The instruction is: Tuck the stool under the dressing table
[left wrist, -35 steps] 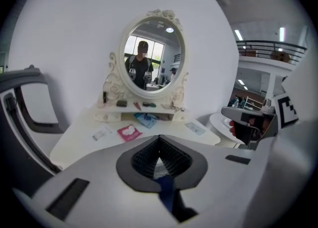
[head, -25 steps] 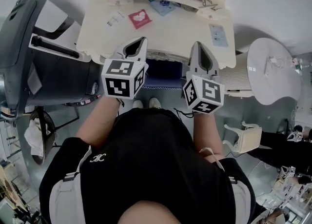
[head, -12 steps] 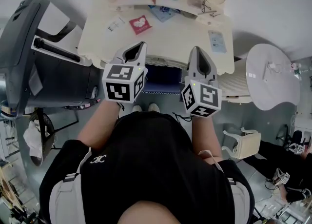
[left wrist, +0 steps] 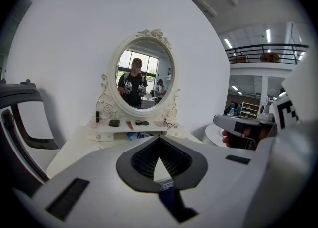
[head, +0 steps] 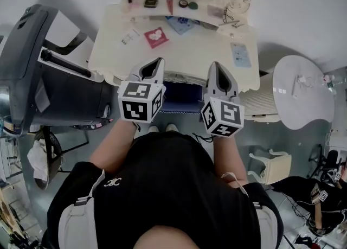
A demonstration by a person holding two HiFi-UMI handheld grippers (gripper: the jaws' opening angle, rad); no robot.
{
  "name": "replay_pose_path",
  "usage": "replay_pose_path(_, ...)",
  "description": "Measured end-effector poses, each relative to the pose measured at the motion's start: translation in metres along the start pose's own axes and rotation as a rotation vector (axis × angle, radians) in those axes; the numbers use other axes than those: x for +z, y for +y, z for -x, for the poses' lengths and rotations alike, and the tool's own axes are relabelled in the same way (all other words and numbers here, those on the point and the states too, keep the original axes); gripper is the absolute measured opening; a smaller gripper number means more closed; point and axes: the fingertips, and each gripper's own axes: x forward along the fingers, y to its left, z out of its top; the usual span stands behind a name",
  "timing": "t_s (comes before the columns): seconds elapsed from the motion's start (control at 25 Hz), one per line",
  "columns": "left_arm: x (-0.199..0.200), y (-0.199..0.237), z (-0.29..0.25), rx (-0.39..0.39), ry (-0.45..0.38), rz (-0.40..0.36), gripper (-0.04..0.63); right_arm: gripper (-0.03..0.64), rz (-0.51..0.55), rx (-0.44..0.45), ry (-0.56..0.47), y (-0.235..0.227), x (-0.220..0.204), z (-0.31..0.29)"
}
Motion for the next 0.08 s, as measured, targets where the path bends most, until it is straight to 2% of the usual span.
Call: replay_pose_path(0.08,-0.0033,-0.0023,-0.0003,-0.002,0.009,0.003,0.006,0.008,0.001,0.002,0.009,-0.001,-0.002,0.0016)
